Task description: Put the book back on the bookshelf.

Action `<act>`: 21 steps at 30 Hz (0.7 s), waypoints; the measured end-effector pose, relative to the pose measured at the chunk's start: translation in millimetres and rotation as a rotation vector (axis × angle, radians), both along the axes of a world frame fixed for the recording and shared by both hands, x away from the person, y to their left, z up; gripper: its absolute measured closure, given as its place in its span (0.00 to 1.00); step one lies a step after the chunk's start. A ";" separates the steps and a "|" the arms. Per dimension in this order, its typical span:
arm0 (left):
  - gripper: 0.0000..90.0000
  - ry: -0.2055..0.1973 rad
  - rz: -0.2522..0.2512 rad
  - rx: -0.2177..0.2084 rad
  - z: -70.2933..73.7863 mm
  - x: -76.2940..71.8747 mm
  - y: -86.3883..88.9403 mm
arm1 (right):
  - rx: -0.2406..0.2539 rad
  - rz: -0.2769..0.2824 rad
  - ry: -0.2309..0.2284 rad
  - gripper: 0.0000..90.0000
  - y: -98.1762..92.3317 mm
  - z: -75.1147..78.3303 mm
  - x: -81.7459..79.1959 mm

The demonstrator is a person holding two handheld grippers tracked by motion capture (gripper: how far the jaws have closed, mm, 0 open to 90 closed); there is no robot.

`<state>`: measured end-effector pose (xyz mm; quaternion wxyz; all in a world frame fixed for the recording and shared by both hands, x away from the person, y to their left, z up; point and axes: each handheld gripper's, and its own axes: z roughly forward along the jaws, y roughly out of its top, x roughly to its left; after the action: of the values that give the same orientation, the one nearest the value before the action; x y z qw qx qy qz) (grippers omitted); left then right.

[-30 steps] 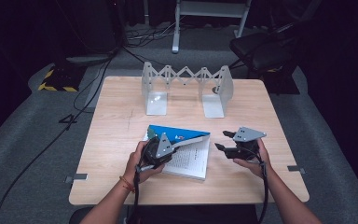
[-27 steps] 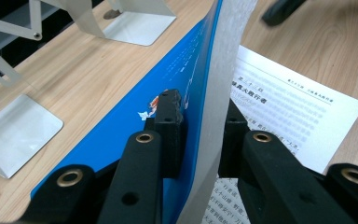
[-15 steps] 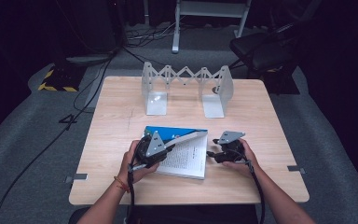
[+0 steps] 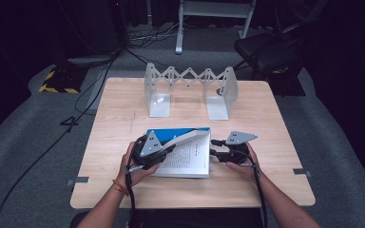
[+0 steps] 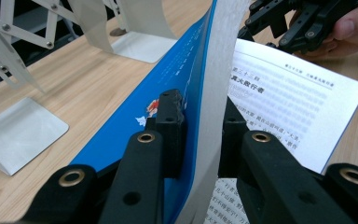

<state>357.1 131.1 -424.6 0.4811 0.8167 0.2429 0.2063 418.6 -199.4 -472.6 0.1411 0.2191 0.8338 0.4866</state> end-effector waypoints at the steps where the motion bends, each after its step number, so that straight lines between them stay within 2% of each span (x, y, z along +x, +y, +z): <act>1: 0.85 0.000 0.000 -0.005 1.0 -0.7 1.0 | 0.009 -0.001 -0.010 0.62 0.0 4.2 0.0; 6: 0.84 -0.001 0.015 -0.048 3.9 -6.5 11.7 | 0.039 0.014 -0.036 0.63 5.5 23.0 0.2; 11: 0.84 -0.023 0.019 -0.001 -1.4 -19.3 14.3 | 0.055 0.030 -0.062 0.63 19.2 37.3 -1.6; 12: 0.84 -0.025 0.017 0.010 -2.9 -21.8 15.4 | 0.092 0.023 -0.053 0.63 24.5 42.2 -0.8; 13: 0.84 -0.021 0.015 0.006 -4.1 -23.0 16.4 | 0.108 0.024 -0.043 0.63 25.7 43.2 -0.3; 15: 0.83 -0.023 0.017 0.006 -4.9 -24.7 17.8 | 0.129 0.028 -0.054 0.63 29.1 45.6 -0.6; 16: 0.82 -0.011 0.012 0.004 -5.2 -24.4 18.4 | 0.135 0.033 -0.050 0.63 30.0 46.3 -0.1; 18: 0.80 0.001 0.010 0.014 -6.0 -24.2 18.6 | 0.136 0.036 -0.044 0.63 30.9 47.0 0.1; 21: 0.75 0.003 0.023 0.026 -8.9 -26.0 18.4 | 0.100 0.042 -0.064 0.63 34.9 49.5 -1.6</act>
<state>331.0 149.4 -433.6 0.4677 0.8204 0.2501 0.2138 417.0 -164.4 -423.1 0.1462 0.1928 0.8080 0.5373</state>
